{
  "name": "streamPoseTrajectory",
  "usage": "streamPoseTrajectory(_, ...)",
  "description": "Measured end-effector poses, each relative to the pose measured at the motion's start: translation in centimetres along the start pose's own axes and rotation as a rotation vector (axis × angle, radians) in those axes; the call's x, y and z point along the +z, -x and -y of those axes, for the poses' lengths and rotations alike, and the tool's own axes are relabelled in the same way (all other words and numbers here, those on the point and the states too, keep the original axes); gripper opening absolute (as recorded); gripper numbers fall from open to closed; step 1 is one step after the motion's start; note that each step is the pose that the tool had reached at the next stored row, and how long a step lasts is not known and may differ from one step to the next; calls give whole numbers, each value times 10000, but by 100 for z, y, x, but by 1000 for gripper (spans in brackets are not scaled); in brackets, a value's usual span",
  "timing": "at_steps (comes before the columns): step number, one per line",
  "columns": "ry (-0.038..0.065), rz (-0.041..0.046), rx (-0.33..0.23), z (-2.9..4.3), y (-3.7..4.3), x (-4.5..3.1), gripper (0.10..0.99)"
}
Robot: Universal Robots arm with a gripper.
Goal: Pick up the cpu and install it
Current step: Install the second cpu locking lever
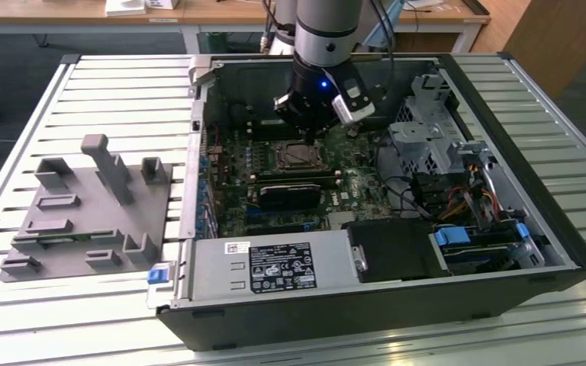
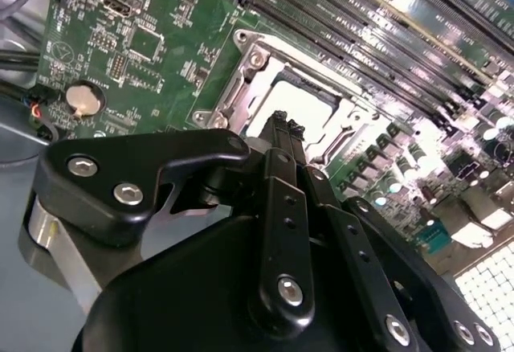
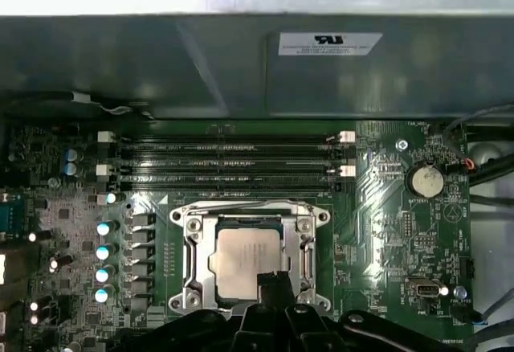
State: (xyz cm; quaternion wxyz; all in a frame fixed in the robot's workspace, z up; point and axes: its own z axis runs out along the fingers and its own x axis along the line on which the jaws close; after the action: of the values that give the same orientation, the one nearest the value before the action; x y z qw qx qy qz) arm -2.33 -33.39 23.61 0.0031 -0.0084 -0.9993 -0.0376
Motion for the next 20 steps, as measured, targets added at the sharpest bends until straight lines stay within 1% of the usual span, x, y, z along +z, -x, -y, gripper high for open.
streamPoseTrajectory(5, 1, 0, 0, 52, 1, 20, 106)
streamPoseTrajectory(12, 0, -1, 1, 181, 3, 17, 106)
streamPoseTrajectory(15, 1, 0, 1, 209, 3, 16, 106)
streamPoseTrajectory(20, 0, -1, 0, 283, 4, 16, 106)
